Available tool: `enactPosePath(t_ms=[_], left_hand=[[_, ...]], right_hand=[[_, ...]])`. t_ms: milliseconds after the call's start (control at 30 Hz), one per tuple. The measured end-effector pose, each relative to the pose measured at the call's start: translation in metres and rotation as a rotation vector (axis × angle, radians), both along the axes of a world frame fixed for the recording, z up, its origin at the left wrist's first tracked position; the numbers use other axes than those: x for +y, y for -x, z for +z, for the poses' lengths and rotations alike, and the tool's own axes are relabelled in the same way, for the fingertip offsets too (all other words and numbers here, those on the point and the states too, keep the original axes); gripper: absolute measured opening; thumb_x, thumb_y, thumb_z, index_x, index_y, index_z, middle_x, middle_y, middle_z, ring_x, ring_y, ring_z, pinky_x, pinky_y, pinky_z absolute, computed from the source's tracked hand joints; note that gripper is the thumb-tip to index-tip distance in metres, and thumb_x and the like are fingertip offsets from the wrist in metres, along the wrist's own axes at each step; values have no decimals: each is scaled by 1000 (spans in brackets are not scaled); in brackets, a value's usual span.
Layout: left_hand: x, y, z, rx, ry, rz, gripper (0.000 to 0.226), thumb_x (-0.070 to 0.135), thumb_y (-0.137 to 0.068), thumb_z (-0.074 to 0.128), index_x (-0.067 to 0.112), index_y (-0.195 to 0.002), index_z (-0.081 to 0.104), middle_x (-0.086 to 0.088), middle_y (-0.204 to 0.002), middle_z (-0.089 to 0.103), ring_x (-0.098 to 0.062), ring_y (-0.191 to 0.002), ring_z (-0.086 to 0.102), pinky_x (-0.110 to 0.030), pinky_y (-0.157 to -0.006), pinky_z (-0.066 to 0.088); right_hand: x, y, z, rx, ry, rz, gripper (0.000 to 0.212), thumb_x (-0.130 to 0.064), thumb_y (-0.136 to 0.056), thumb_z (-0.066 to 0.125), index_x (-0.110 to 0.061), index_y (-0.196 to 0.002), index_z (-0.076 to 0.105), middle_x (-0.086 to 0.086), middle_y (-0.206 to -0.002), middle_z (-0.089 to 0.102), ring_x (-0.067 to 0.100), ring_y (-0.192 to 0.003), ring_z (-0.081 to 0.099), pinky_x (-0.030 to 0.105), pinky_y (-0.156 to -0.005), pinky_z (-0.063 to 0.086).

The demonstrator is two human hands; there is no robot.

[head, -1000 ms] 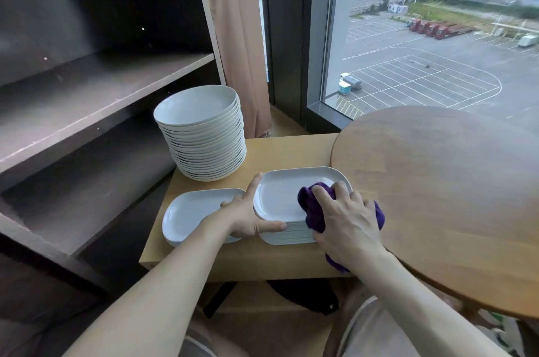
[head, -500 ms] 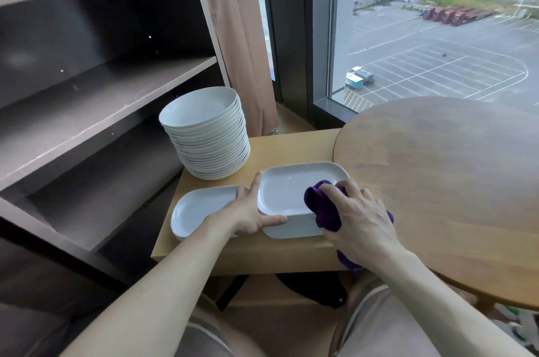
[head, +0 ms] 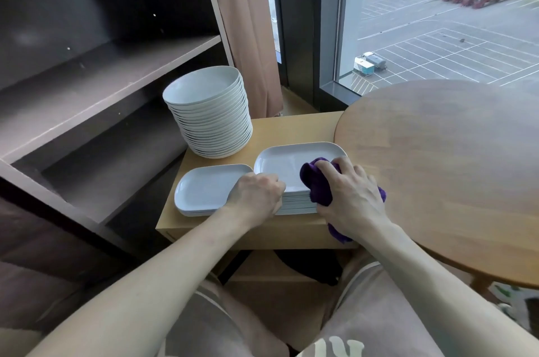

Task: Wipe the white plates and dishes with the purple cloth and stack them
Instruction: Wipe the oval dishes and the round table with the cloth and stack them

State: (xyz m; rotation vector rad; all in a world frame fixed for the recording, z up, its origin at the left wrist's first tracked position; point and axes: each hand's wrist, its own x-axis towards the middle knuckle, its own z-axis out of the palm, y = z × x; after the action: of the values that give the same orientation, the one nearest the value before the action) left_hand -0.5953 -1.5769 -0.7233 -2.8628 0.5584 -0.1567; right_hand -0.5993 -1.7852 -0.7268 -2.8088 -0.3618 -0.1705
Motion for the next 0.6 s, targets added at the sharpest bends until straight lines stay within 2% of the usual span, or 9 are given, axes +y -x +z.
enactPosePath(t_ms=[100, 200, 267, 333, 400, 600], left_hand=[[-6, -2, 5, 29, -142, -27, 17, 21, -105, 40, 20, -89, 46, 5, -83, 42, -18, -72, 44, -29, -62, 28], [-10, 2, 8, 43, -166, -44, 17, 12, -98, 51, 19, -83, 47, 4, -80, 49, -18, -67, 48, -28, -59, 32], [-11, 8, 9, 17, -193, -73, 23, 11, -77, 76, 20, -68, 56, 6, -64, 56, -14, -52, 53, -23, -48, 35], [-10, 11, 10, -43, -201, -76, 32, 13, -54, 90, 21, -55, 58, 8, -51, 53, -11, -40, 51, -19, -39, 29], [-9, 13, 9, -72, -198, -50, 34, 14, -52, 91, 23, -56, 59, 9, -51, 52, -9, -41, 50, -19, -38, 25], [2, 16, 18, -256, -129, -66, 32, 5, -54, 88, 20, -65, 62, 5, -61, 52, -13, -56, 53, -21, -32, 34]], right_hand=[[1, 1, 1, 2, 1, 0, 59, -39, -85, 70, -33, -136, 42, -1, -131, 44, 28, -107, 48, 42, -89, 41], [1, 2, 1, -10, -2, 1, 60, -38, -85, 70, -32, -138, 42, 0, -132, 44, 28, -109, 49, 41, -90, 41], [2, 2, 2, -17, -1, 1, 60, -38, -85, 70, -32, -138, 42, -1, -133, 44, 28, -109, 49, 41, -90, 41], [2, 3, 2, -25, 0, 4, 60, -37, -84, 70, -31, -138, 43, -1, -133, 44, 28, -109, 49, 41, -89, 41], [3, 5, 2, -46, -4, 14, 61, -37, -83, 71, -30, -138, 44, 0, -133, 46, 28, -108, 50, 41, -87, 42], [10, 10, 2, -110, -27, 44, 63, -36, -80, 76, -26, -136, 49, 3, -131, 50, 31, -107, 54, 43, -84, 44]])
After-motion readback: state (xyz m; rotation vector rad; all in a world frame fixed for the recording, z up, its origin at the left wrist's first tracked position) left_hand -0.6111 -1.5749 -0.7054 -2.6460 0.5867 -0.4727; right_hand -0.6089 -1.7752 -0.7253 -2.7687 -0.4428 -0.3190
